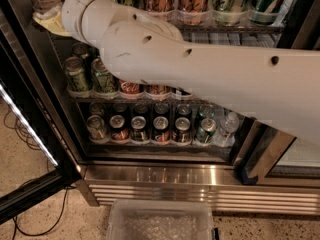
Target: Pick blue plastic bottle from top shelf of fridge
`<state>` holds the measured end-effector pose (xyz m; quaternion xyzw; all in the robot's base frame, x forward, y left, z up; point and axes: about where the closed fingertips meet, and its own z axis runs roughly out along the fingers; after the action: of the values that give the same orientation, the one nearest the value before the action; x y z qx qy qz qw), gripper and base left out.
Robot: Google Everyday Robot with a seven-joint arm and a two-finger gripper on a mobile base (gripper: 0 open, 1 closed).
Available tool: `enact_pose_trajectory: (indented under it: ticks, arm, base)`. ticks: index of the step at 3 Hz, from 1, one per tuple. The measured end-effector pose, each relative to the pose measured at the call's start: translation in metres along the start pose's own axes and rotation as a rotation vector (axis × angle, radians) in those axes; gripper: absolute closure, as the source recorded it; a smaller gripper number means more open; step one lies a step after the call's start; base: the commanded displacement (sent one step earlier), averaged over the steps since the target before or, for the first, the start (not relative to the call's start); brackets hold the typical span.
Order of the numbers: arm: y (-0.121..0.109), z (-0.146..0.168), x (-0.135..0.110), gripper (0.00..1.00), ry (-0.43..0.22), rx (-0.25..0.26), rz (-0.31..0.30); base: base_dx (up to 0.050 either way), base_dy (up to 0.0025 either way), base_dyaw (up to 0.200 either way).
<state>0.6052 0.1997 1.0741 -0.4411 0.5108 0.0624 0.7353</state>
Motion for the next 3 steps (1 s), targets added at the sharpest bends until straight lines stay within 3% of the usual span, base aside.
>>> enact_pose_trajectory:
  ticks: [1,2,3]
  arm:
    - [0.027,0.02,-0.005,0.28,-0.003,-0.016,-0.002]
    - [0.04,0.041,-0.012,0.27,-0.001,0.0,-0.006]
    - [0.03,0.053,-0.026,0.24,0.0,0.089,-0.016]
  base:
    - [0.0,0.0,0.0]
    - [0.0,0.0,0.0]
    - [0.0,0.0,0.0]
